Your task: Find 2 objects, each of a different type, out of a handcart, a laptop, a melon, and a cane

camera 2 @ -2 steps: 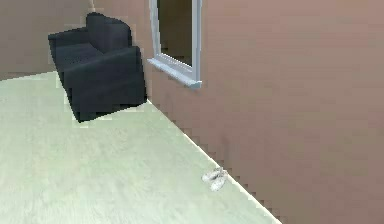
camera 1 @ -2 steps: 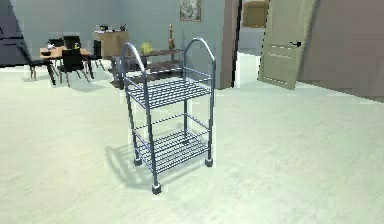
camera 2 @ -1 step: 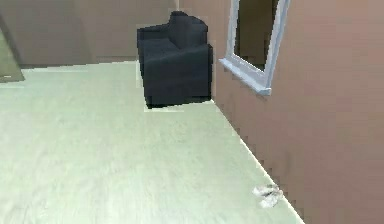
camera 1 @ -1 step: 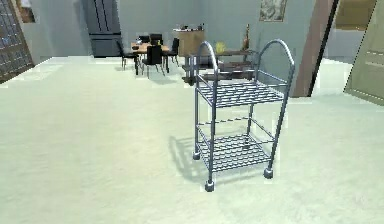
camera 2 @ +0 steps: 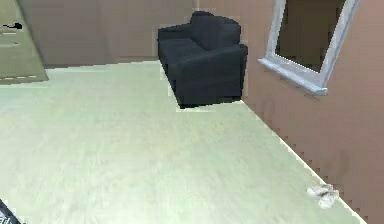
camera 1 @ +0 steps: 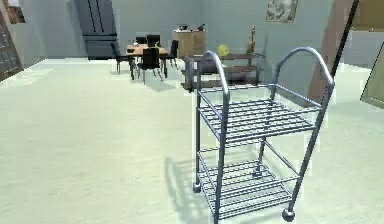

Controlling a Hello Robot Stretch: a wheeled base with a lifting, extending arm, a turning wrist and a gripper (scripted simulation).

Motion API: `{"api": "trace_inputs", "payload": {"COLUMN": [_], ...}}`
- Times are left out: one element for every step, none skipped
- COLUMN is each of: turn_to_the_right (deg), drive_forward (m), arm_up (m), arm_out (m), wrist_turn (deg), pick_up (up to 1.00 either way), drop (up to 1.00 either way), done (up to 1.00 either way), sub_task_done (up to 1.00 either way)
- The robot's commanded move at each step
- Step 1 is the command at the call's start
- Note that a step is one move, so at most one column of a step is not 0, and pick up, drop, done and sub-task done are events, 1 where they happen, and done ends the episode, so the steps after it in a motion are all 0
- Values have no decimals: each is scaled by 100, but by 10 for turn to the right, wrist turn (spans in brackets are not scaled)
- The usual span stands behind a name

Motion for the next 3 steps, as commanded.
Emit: {"api": "trace_inputs", "payload": {"turn_to_the_right": [-450,-300,0], "drive_forward": [0,0,95], "arm_up": [0,0,0], "arm_out": [0,0,0], "wrist_turn": [0,0,0], "pick_up": [0,0,0], "drop": [0,0,0], "done": [0,0,0], "sub_task_done": [0,0,0]}}
